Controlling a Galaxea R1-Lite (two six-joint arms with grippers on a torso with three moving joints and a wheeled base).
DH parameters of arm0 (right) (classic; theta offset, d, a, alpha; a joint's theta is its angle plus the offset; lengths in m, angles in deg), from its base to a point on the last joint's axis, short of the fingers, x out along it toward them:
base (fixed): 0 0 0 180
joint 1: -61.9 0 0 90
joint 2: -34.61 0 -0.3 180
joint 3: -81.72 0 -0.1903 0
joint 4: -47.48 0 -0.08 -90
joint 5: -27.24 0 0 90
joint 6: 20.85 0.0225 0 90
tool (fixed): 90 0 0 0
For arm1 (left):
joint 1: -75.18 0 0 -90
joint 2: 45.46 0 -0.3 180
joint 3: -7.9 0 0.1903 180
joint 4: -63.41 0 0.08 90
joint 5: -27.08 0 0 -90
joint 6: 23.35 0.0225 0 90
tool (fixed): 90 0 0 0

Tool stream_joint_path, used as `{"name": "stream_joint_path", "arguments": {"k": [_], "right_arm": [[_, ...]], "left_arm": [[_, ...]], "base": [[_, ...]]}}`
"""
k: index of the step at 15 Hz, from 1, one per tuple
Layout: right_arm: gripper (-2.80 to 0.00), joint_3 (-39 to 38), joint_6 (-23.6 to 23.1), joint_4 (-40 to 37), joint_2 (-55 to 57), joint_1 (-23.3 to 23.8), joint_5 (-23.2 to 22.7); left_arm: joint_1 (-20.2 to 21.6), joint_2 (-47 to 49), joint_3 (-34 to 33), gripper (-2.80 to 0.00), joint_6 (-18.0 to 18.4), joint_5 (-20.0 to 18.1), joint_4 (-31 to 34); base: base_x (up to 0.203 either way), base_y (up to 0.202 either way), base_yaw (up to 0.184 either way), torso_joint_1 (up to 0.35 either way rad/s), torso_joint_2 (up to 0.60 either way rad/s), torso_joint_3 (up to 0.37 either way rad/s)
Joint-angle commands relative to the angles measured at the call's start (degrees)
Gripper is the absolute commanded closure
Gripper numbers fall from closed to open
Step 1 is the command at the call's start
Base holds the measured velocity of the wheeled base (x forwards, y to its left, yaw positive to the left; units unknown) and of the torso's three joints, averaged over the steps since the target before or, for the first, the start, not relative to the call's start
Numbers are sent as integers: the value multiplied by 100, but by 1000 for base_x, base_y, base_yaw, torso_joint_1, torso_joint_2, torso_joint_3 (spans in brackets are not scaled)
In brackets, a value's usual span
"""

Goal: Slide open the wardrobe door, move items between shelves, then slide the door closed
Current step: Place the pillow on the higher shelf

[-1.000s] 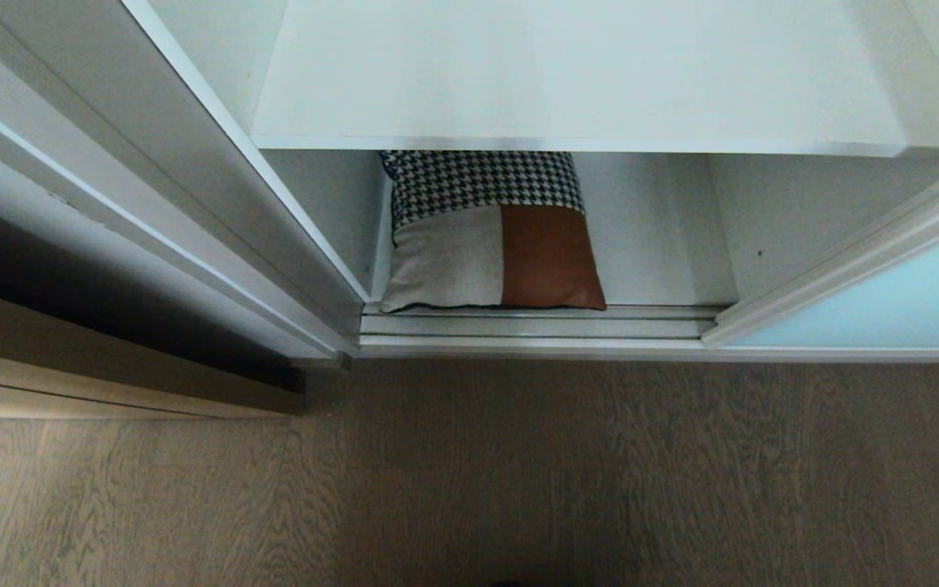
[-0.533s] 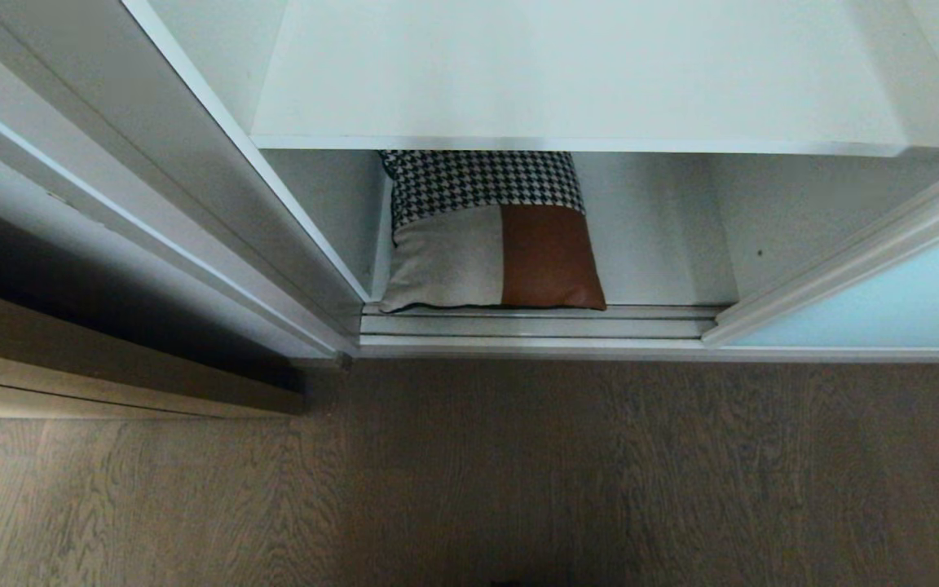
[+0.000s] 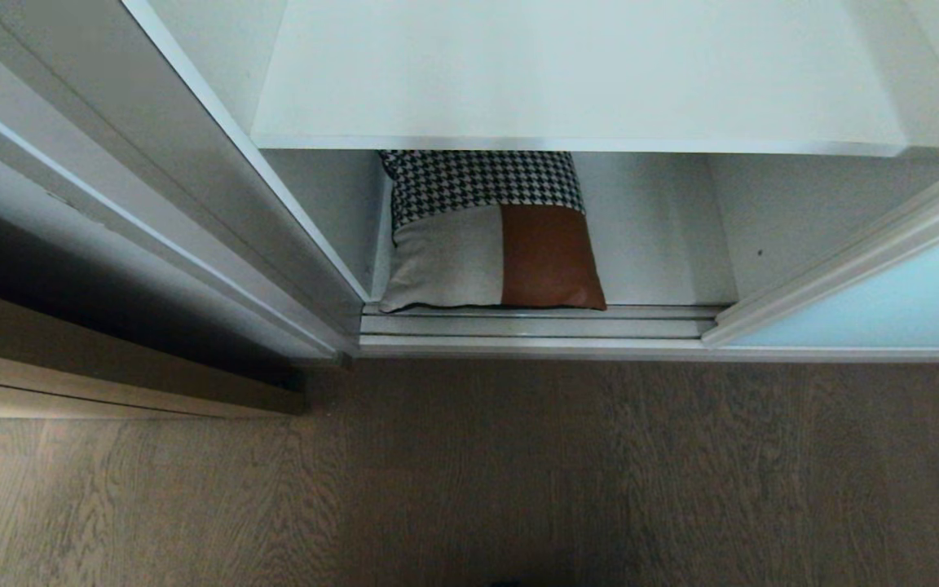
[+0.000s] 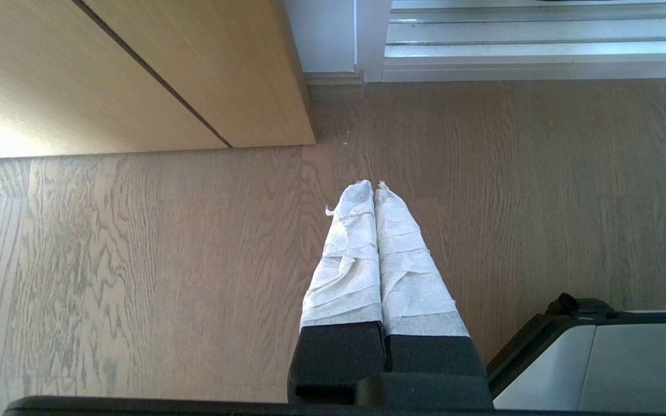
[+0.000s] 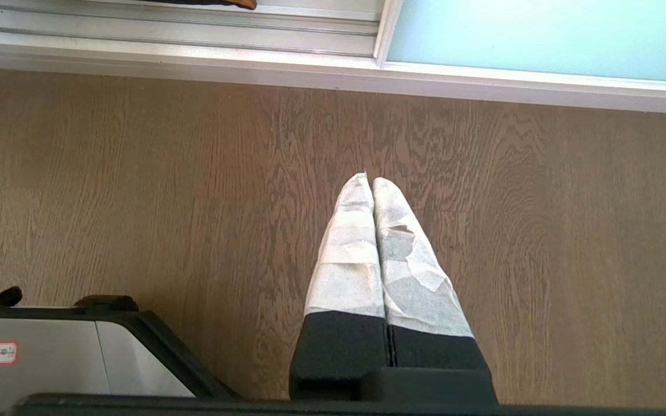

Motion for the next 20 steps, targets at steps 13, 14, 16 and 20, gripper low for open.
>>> {"name": "stream_joint_path", "arguments": {"k": [13,14,16,20], "right_arm": [[0,3062,181,-1358,1892,96,-357],[0,3353,344,-1402,2384,113,-558],[0,3871,828,-1463,3350,131,-1157],[0,4128,1466,-1521,4602,125,-2588]], "left_arm": [[1,0,-9,0,-2,1,-2],[1,0,-9,0,-1,1,-2],[1,0,-9,0,-6,1,-2],[1,0,-9,0,-6,1,-2]], "base": [[0,0,0,0,0,0],[0,0,0,0,0,0],[0,0,0,0,0,0],[0,0,0,0,0,0]]}}
